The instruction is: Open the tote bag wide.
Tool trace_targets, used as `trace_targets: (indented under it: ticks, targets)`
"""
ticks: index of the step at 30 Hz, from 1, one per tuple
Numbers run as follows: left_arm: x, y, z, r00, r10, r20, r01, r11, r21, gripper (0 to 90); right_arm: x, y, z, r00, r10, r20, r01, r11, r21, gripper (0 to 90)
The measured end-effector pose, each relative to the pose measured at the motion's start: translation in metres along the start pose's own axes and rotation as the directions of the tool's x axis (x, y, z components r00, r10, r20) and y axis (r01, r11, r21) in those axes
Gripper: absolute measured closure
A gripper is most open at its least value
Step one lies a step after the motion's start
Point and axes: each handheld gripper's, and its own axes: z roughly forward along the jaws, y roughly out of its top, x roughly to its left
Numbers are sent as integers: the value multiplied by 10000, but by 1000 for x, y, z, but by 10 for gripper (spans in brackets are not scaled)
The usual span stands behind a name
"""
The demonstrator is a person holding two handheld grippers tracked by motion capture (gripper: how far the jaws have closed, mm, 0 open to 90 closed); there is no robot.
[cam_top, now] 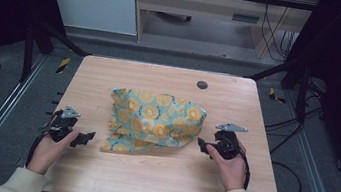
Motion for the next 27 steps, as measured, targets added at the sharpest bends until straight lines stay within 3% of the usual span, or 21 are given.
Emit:
trace_targets:
  ticks: [2,3,4,8,14,20,27]
  targets:
    - [-1,0,1,9999,116,9,-116,9998,154,70,2,16,-6,9997,-232,-69,231,9996,-168,245]
    - [-1,0,1,9999,116,9,-116,9998,154,70,2,16,-6,9997,-232,-69,231,9996,-168,245]
    - [-2,0,1,9997,237,-66,-236,9995,193,71,4,36,-10,9987,-486,-162,481,9985,-278,271]
    - [-2,0,1,9996,269,-73,-267,9994,216,72,11,71,-14,9962,-839,-249,830,9960,-336,294]
    - [-2,0,1,9995,309,-118,-305,9990,329,73,19,111,4,9908,-1217,-596,1219,9925,-1,321]
    - [-2,1,1,9995,321,-66,-319,9990,296,74,20,128,25,9911,-901,-975,933,9952,292,342]
    - [-3,2,1,9992,399,27,-400,9988,266,77,23,124,42,9885,-471,-1437,588,9952,779,410]
